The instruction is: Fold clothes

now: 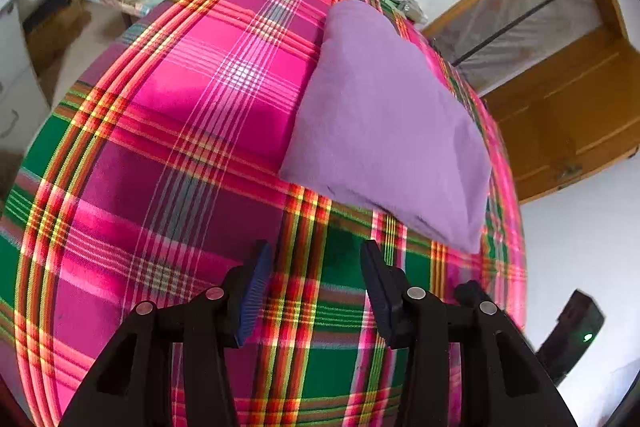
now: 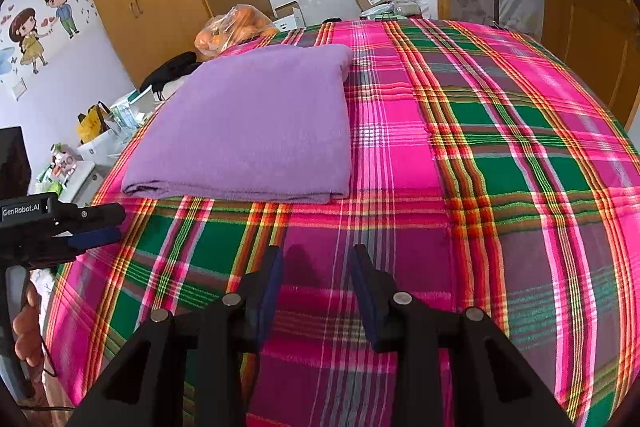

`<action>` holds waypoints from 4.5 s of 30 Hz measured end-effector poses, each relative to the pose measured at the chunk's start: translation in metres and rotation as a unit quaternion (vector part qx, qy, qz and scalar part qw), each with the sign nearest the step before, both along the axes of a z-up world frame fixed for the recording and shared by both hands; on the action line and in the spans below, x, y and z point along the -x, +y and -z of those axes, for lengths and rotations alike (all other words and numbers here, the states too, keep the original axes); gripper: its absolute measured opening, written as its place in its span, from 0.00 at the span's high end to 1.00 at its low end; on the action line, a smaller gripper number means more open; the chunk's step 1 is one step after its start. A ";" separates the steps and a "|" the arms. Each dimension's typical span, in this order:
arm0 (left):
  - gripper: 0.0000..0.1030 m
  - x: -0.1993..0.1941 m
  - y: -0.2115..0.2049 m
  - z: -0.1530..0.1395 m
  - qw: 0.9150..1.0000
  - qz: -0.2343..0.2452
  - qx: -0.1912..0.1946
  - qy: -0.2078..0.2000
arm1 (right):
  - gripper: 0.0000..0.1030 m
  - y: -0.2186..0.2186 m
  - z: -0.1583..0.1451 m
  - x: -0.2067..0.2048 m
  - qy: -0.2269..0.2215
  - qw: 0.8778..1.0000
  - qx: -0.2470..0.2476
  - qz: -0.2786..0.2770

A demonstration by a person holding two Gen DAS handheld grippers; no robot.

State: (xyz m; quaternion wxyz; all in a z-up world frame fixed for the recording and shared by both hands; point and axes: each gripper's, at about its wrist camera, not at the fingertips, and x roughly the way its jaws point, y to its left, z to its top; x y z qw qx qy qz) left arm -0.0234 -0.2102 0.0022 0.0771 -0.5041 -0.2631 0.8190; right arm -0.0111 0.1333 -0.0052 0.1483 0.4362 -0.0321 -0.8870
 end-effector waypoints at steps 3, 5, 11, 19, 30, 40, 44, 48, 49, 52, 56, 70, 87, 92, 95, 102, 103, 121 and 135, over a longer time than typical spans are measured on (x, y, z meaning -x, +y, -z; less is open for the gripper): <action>0.53 -0.001 0.011 -0.001 0.999 0.001 0.034 0.019 | 0.62 -0.005 0.000 -0.004 0.006 1.000 -0.018 -0.003; 0.53 0.000 0.020 -0.002 0.998 0.005 0.059 0.031 | 0.59 -0.009 0.000 -0.007 0.013 0.999 -0.030 -0.007; 0.47 0.006 0.042 0.000 0.993 0.011 0.104 0.055 | 0.51 -0.022 0.001 -0.011 0.019 0.997 -0.068 -0.015; 0.42 -0.008 0.047 0.005 0.985 0.011 0.155 0.070 | 0.39 -0.026 0.003 -0.009 0.018 0.996 -0.093 -0.005; 0.42 -0.001 0.064 0.009 0.971 0.029 0.221 0.081 | 0.26 -0.029 0.004 0.001 0.012 0.995 -0.096 -0.005; 0.37 0.002 0.079 0.012 0.961 0.043 0.256 0.093 | 0.20 -0.032 0.005 0.009 0.010 0.995 -0.099 -0.008; 0.33 0.003 0.082 0.012 0.960 0.043 0.258 0.096 | 0.17 -0.031 0.006 0.012 0.009 0.995 -0.100 -0.011; 0.29 0.004 0.085 0.013 0.959 0.043 0.262 0.096 | 0.15 -0.028 0.006 0.017 0.008 0.995 -0.100 -0.014; 0.28 0.004 0.085 0.013 0.959 0.043 0.262 0.096 | 0.15 -0.028 0.006 0.018 0.008 0.995 -0.100 -0.015; 0.27 0.004 0.086 0.014 0.959 0.038 0.262 0.099 | 0.15 -0.024 0.006 0.020 0.007 0.995 -0.099 -0.009; 0.26 0.005 0.087 0.014 0.959 0.034 0.262 0.099 | 0.15 -0.021 0.007 0.022 0.007 0.995 -0.100 -0.008; 0.25 0.004 0.091 0.014 0.960 0.010 0.265 0.092 | 0.14 -0.015 0.007 0.023 0.006 0.995 -0.101 0.008; 0.25 0.005 0.090 0.013 0.960 0.010 0.265 0.092 | 0.14 -0.016 0.007 0.023 0.006 0.995 -0.099 0.008; 0.25 0.005 0.090 0.013 0.960 0.010 0.265 0.092 | 0.14 -0.015 0.007 0.023 0.006 0.995 -0.099 0.007; 0.25 0.005 0.090 0.013 0.960 0.010 0.265 0.092 | 0.14 -0.016 0.007 0.022 0.006 0.995 -0.099 0.007; 0.24 0.005 0.090 0.013 0.960 0.010 0.265 0.092 | 0.13 -0.016 0.007 0.022 0.005 0.995 -0.098 0.007; 0.25 0.005 0.090 0.013 0.960 0.010 0.265 0.092 | 0.13 -0.016 0.007 0.022 0.005 0.995 -0.098 0.007; 0.25 0.005 0.089 0.013 0.960 0.010 0.264 0.092 | 0.13 -0.016 0.007 0.023 0.005 0.995 -0.097 0.008; 0.24 0.004 0.089 0.013 0.960 0.010 0.264 0.092 | 0.13 -0.016 0.007 0.023 0.005 0.995 -0.097 0.007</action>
